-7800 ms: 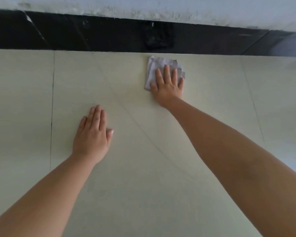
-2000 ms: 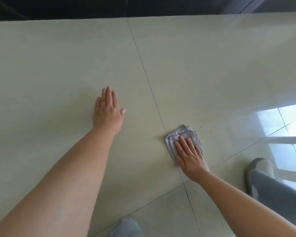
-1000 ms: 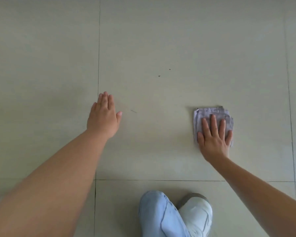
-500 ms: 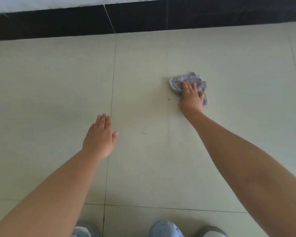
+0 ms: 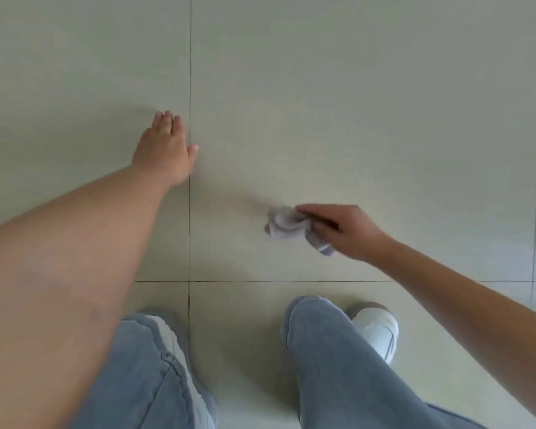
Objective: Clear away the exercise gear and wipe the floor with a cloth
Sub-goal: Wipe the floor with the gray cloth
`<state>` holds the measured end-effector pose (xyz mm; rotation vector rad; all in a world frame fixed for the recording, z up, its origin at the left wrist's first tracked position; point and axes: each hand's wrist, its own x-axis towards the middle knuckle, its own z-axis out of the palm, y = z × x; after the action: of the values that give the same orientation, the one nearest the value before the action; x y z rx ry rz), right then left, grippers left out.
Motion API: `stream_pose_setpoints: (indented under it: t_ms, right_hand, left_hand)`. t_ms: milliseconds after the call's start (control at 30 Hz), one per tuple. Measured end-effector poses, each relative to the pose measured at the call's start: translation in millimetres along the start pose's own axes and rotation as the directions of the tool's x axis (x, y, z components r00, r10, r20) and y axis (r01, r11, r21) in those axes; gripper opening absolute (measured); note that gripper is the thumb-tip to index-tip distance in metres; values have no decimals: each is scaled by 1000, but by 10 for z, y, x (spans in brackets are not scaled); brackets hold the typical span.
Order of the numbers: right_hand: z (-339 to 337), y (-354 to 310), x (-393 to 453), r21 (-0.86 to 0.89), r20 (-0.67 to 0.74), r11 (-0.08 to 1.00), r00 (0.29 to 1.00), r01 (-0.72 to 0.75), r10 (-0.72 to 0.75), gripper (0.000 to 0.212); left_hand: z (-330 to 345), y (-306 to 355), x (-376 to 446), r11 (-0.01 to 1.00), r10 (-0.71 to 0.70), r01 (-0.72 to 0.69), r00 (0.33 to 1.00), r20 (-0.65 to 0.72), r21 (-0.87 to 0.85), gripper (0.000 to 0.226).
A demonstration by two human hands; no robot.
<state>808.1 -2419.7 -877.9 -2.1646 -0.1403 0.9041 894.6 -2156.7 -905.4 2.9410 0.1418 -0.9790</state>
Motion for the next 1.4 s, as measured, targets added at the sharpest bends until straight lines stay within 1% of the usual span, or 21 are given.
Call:
stream_pose_setpoints:
  t_ms: [33,67,133,167,300,333,433,533,633,700,733,767,867,933,1067,1100,1167,1200,1267,1300,1400]
  right_hand:
    - [-87,-13,24,3,-106,998,992,-63,63,41]
    - [-119,-44,27,-30,-84,996,993,-83,80,41]
    - [0,-107,-10,-142,164,989,984,-41,64,39]
    - [74,-114,-29,-193,216,981,975,-2,44,38]
    - [141,-199,-92,-226,220,974,975,13,38,34]
    - [91,-203,-102,-213,171,977,984,-6,43,34]
    - [-184,-121,-87,-140,-160,985,984,-100,77,37]
    - [-401,79,-94,-210,-321,967,944,-143,70,37]
    - [-209,270,-151,-276,-269,934,951,-228,152,40]
    - [58,376,-188,-474,-154,865,983,-162,100,40]
    - [144,431,-161,-507,-75,845,985,-171,154,50]
    - [203,481,-110,-546,-67,816,981,-191,184,59]
    - [164,525,47,-652,-162,705,960,-279,230,86]
    - [-5,622,213,-573,-235,729,927,-374,292,104]
    - [-534,568,827,-369,-505,700,764,-612,402,76]
    - [-660,508,1014,-329,-536,707,740,-626,406,74]
    - [-884,387,1423,-295,-584,724,717,-624,380,92]
    - [-967,283,1635,-297,-583,735,725,-610,366,95]
    - [-980,32,2031,-318,-560,745,750,-586,351,69]
    - [-940,-102,2203,-333,-536,763,777,-554,330,58]
    - [-591,-476,2447,-496,-393,788,903,-365,171,53]
  left_hand:
    - [-8,72,18,1000,24,-24,1000,-5,-3,60]
    - [-15,149,28,999,48,-48,999,-6,-6,60]
    - [-34,288,47,996,90,-90,996,-12,-14,60]
    - [-45,345,51,994,105,-106,994,-18,-13,60]
    - [-82,479,64,989,151,-151,988,-32,8,59]
    - [-79,492,70,987,161,-161,986,-34,14,60]
    - [-37,459,90,987,162,-161,986,-32,23,60]
    - [31,401,121,989,144,-142,989,-33,35,60]
    - [88,362,159,989,144,-142,989,-44,42,60]
    - [92,326,189,991,134,-132,989,-58,35,60]
    - [93,296,210,992,123,-122,990,-67,21,60]
    - [97,254,230,994,111,-111,991,-81,8,60]
    - [131,84,318,996,70,-76,988,-138,-41,62]
    - [150,-41,389,995,51,-63,987,-153,-78,64]
    - [292,-247,537,986,152,-166,949,-277,-27,67]
    - [332,-264,555,984,144,-168,948,-282,-60,69]
    - [384,-277,584,981,131,-168,943,-307,-97,72]
    - [385,-286,600,979,132,-175,937,-323,-106,71]
    - [399,-310,633,975,163,-204,926,-340,-89,68]
    - [405,-326,640,975,185,-215,924,-334,-55,69]
    - [397,-347,661,978,196,-209,935,-295,-16,68]
